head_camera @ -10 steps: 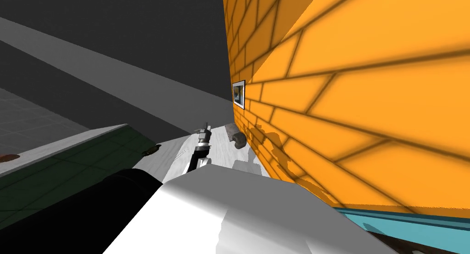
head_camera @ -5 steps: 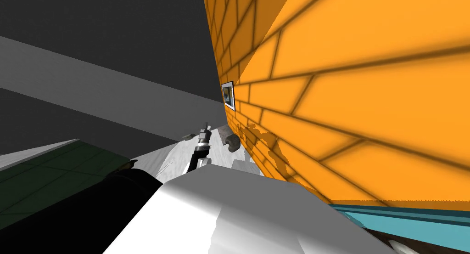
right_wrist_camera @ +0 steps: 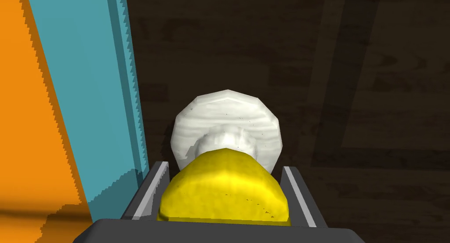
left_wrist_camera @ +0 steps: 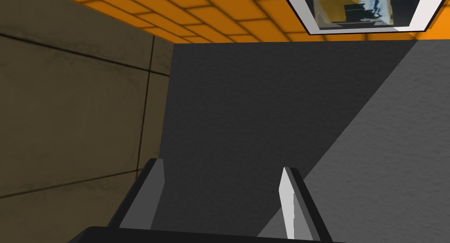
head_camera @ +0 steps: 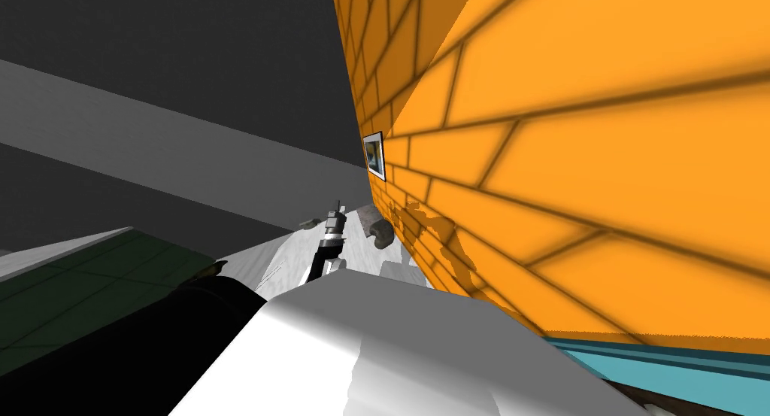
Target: Pull the door open
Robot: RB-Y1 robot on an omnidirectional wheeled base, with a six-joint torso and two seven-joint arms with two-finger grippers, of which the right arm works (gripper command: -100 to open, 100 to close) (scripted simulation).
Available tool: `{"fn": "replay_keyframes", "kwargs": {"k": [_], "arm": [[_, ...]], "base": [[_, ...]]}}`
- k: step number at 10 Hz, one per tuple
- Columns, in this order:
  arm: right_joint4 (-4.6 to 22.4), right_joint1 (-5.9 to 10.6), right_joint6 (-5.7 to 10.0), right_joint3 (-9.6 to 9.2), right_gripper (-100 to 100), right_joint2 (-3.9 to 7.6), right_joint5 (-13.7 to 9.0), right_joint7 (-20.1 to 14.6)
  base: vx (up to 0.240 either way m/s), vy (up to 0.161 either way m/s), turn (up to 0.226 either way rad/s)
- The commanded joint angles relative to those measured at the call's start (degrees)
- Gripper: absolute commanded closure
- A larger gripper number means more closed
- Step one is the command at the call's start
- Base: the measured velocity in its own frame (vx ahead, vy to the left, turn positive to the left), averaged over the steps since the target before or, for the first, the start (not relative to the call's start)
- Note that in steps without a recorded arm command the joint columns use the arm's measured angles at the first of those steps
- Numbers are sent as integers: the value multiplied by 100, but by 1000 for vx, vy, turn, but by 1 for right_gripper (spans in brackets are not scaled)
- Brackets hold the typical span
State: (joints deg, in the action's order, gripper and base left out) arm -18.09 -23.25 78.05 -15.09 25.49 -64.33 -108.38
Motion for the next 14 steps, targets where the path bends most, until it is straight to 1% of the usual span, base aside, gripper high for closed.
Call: {"fn": "replay_keyframes", "kwargs": {"k": [1,2,3,4,5,6,8,9,10,11,12,13,14], "arm": [[3,-10,6,5,100,-2,-6,-8],[3,-10,6,5,100,-2,-6,-8],[-13,-28,81,-92,100,5,71,-19],[-17,-37,107,-119,100,9,92,-24],[-25,-56,167,-182,100,17,141,-37],[-25,-56,167,-182,100,17,141,-37],[-49,-112,335,-360,100,39,279,-73],[-15,-112,335,-360,100,39,279,-73],[-63,-144,433,-463,100,52,359,-94],[-63,-144,433,-463,100,52,359,-94],[-78,-178,536,-572,100,66,444,-116],[-83,-189,569,-607,100,70,471,-123],[-171,-208,496,-567,100,88,438,-81]], "base": [[-5,7,-2],[0,0,0],[-81,23,41],[-174,68,52],[-180,86,35],[-114,73,7],[-181,87,37],[-149,69,18],[-138,80,22],[-120,63,11],[-150,61,40],[-192,83,37],[-82,40,4]]}}
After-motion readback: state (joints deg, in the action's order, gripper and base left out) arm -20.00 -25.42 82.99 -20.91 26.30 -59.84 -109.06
